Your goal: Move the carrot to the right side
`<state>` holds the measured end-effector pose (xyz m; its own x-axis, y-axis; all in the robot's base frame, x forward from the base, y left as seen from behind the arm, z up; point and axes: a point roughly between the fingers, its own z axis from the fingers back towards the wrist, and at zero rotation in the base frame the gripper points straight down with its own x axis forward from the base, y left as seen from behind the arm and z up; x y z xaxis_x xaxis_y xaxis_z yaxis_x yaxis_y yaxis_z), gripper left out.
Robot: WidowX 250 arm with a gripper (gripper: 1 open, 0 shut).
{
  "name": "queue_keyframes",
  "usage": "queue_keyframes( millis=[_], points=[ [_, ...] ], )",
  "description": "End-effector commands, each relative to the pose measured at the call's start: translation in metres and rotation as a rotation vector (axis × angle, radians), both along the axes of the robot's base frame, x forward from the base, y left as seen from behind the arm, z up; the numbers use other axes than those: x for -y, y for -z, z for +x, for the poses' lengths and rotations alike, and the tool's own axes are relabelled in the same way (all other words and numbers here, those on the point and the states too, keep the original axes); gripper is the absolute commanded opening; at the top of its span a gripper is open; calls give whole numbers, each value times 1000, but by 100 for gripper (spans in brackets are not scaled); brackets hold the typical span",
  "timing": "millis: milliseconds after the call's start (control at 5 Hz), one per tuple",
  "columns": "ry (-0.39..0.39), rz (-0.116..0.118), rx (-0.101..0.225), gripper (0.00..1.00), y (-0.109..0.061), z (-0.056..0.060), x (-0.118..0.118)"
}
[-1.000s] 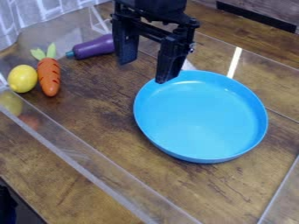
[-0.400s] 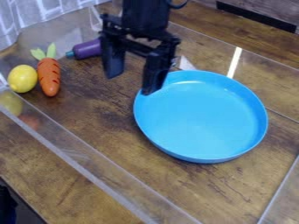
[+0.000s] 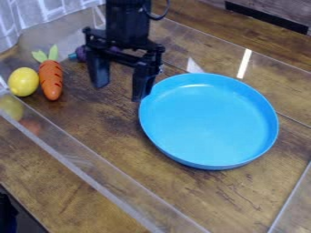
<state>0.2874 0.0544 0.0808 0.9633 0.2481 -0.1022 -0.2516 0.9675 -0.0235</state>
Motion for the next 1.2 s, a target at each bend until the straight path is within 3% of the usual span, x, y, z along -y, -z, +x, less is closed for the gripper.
queue_keyframes(
  millis=[0, 400, 800, 1000],
  points=[
    [13, 0, 37, 100, 0, 8, -6],
    [58, -14, 38, 100, 17, 21, -12],
    [34, -20, 34, 100, 37, 9, -38],
    [-21, -25, 51, 100, 37, 8, -42]
  ],
)
